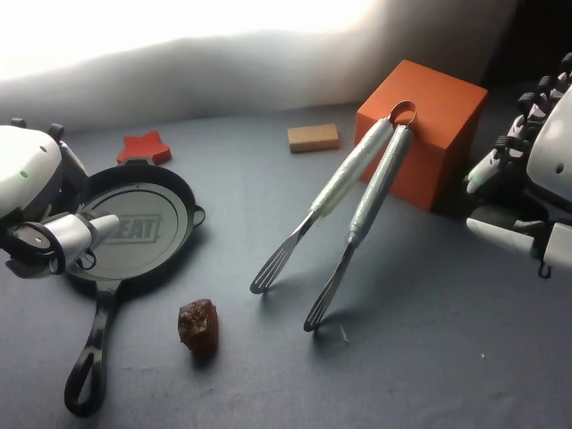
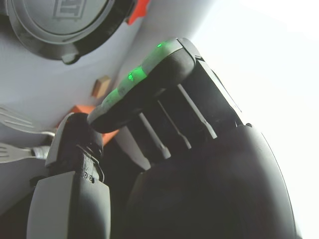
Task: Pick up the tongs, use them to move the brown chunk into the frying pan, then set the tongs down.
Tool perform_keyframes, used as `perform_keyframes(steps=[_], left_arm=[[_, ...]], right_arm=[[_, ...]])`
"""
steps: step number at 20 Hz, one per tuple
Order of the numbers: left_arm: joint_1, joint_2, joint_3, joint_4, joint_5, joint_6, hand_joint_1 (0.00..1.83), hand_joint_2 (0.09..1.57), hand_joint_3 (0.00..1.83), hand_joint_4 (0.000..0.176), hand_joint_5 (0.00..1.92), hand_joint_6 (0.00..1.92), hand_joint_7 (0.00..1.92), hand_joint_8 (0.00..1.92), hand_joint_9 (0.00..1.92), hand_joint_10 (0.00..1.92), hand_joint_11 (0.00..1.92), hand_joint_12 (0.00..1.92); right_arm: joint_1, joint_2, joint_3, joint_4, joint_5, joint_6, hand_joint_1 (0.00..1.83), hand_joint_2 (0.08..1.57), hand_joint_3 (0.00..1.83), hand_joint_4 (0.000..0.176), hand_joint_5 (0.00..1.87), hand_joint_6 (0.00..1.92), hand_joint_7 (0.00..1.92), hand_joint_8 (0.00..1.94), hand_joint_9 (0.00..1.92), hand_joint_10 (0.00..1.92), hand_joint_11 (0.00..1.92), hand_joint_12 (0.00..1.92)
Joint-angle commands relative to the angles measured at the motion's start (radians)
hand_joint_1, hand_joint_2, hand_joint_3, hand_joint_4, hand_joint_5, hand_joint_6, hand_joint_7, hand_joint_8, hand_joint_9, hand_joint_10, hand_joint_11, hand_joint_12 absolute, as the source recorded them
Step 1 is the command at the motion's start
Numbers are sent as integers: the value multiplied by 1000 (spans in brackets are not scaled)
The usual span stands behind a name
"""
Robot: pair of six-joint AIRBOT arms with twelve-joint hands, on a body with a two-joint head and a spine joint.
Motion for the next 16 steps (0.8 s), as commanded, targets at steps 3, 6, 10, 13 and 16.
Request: perform_keyframes(steps=[3,6,10,13,16], left_arm=[[-22,20,0,21,-102,20,0,1267,18,0,0,0,31,2,0,0,0,0],[-30,22,-4,10,-125,30,0,1260,12,0,0,0,24,1,1,0,0,0],[-30,25,-10,7,-153,33,0,1262,10,0,0,0,19,0,0,0,0,0],[-23,25,-22,5,-152,34,0,1265,9,0,3,1,29,4,16,6,0,0],[-10,27,-38,6,-153,44,0,1269,10,0,0,0,24,1,10,3,0,0]], right_arm=[[14,8,-5,-1,91,8,119,1114,16,0,137,43,211,6,150,96,0,647],[15,7,-4,-1,88,-1,170,1111,5,0,158,32,216,3,178,75,0,707],[72,-14,8,-1,7,-26,301,1051,0,0,161,20,214,3,186,54,0,710],[153,-61,46,-1,-98,-24,426,1015,0,0,114,0,160,0,146,21,0,544],[205,-115,91,-1,-216,-28,762,935,0,0,68,0,99,0,96,1,0,393]])
